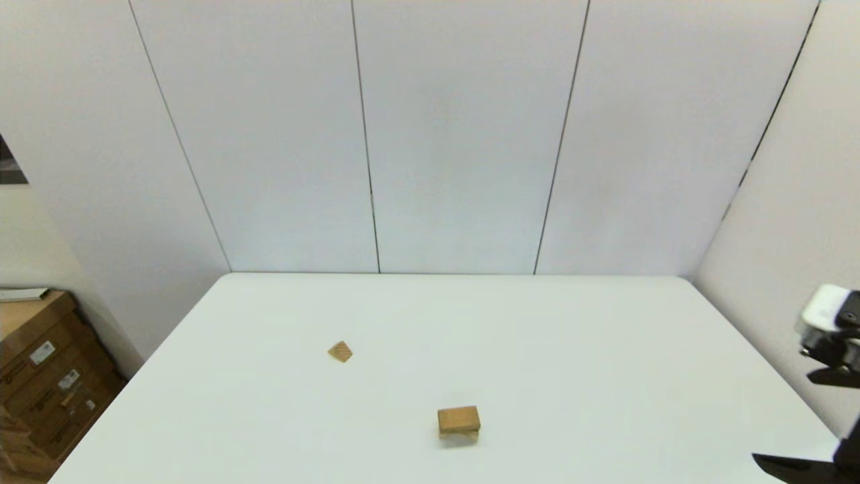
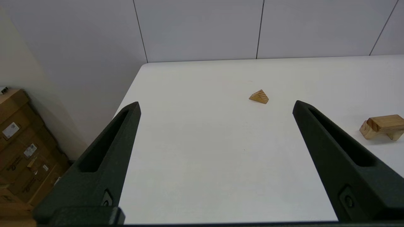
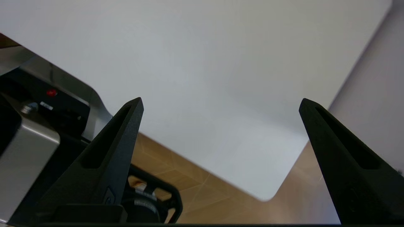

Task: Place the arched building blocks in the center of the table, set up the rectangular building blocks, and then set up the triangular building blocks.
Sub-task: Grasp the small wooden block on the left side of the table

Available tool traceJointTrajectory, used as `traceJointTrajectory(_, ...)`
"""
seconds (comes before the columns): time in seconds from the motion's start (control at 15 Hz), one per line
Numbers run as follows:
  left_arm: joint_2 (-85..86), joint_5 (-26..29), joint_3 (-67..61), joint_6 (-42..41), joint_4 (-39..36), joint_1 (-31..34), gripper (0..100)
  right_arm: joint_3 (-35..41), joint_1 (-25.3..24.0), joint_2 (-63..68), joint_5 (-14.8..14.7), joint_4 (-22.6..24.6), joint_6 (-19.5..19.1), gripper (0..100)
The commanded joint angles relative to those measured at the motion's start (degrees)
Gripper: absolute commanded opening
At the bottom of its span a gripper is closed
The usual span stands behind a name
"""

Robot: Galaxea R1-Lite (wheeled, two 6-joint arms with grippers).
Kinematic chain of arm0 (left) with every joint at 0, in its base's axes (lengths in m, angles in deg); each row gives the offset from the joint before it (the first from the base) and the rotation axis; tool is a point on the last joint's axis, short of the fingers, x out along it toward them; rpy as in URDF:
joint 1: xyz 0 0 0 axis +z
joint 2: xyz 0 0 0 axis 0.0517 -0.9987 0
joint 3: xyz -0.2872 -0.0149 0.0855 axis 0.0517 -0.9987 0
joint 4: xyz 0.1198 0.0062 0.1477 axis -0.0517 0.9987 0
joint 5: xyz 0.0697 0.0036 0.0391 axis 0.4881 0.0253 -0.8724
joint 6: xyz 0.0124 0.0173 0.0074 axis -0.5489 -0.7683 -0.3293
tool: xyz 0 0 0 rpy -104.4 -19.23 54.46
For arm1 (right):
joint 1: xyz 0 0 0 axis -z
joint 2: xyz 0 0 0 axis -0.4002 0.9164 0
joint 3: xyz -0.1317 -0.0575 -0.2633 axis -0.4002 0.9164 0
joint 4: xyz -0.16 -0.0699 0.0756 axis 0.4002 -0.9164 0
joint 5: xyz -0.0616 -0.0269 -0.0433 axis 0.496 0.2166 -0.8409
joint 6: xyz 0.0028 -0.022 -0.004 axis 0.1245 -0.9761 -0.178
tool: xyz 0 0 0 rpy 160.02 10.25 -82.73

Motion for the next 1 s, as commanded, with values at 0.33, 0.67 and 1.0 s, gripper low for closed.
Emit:
traceJointTrajectory(0.33,-0.1,0.0,-0.2,0.0,0.0,0.0,100,25.0,15.8,-33.7,0.2,5.1,-0.1,100)
traceJointTrajectory(0.67,-0.1,0.0,-0.1,0.0,0.0,0.0,100,29.0,21.0,-42.9,0.7,5.7,-0.4,100)
traceJointTrajectory(1.0,-0.1,0.0,-0.2,0.0,0.0,0.0,100,34.2,22.1,-45.3,0.8,14.4,0.1,100)
